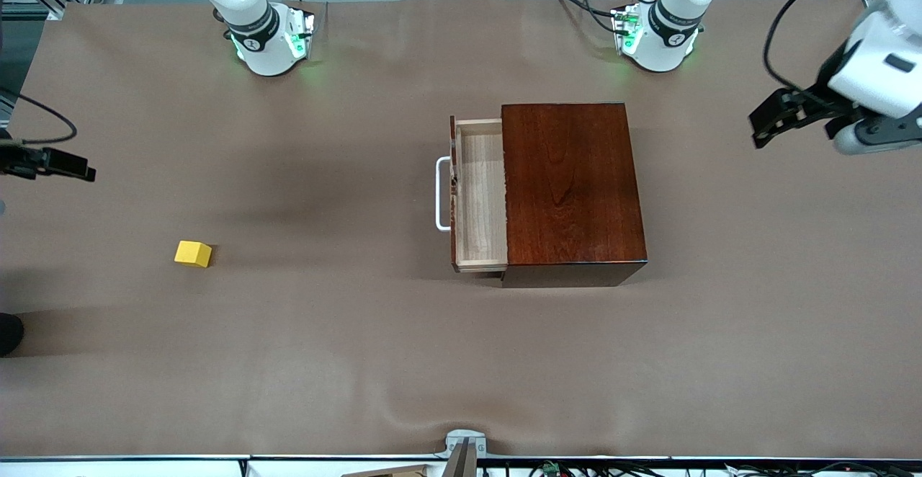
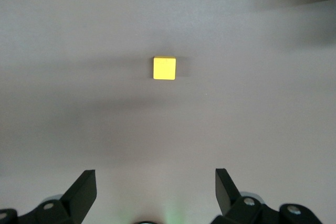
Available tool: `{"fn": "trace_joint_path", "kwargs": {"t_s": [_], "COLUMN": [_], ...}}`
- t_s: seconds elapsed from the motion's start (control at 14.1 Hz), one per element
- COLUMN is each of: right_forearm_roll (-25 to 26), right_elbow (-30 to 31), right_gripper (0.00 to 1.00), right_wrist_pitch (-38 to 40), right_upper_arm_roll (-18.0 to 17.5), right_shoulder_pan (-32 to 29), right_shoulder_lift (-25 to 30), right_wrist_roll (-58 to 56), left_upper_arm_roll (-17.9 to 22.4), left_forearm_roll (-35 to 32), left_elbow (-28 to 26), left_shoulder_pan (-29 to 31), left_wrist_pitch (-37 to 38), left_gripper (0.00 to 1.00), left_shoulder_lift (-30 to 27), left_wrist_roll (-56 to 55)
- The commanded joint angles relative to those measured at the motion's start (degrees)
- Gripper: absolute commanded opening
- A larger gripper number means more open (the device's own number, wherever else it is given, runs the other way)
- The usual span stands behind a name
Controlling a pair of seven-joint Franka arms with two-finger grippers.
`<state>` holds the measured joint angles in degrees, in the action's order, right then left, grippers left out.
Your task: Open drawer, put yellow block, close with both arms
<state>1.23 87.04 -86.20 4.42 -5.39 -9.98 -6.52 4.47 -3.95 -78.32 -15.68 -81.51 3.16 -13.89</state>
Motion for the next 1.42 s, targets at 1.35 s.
{"fn": "trace_joint_path", "kwargs": {"t_s": [1.35], "right_forearm_roll": [-2.7], "right_elbow": [6.2], "right_gripper": [1.0], "right_wrist_pitch": [-17.5], "right_upper_arm_roll": [-0.8], "right_shoulder_pan": [-2.9], "right_shoulder_lift": [-14.3], "right_wrist_roll": [0.1], "left_upper_arm_roll": [0.7], "left_forearm_roll": [-0.4], "left_elbow": [-9.2], "left_shoulder_pan": [1.4], "left_wrist_pitch": [-0.9], "left_gripper": [1.0], "left_shoulder_lift": [-7.6], "left_wrist_roll": [11.0]}}
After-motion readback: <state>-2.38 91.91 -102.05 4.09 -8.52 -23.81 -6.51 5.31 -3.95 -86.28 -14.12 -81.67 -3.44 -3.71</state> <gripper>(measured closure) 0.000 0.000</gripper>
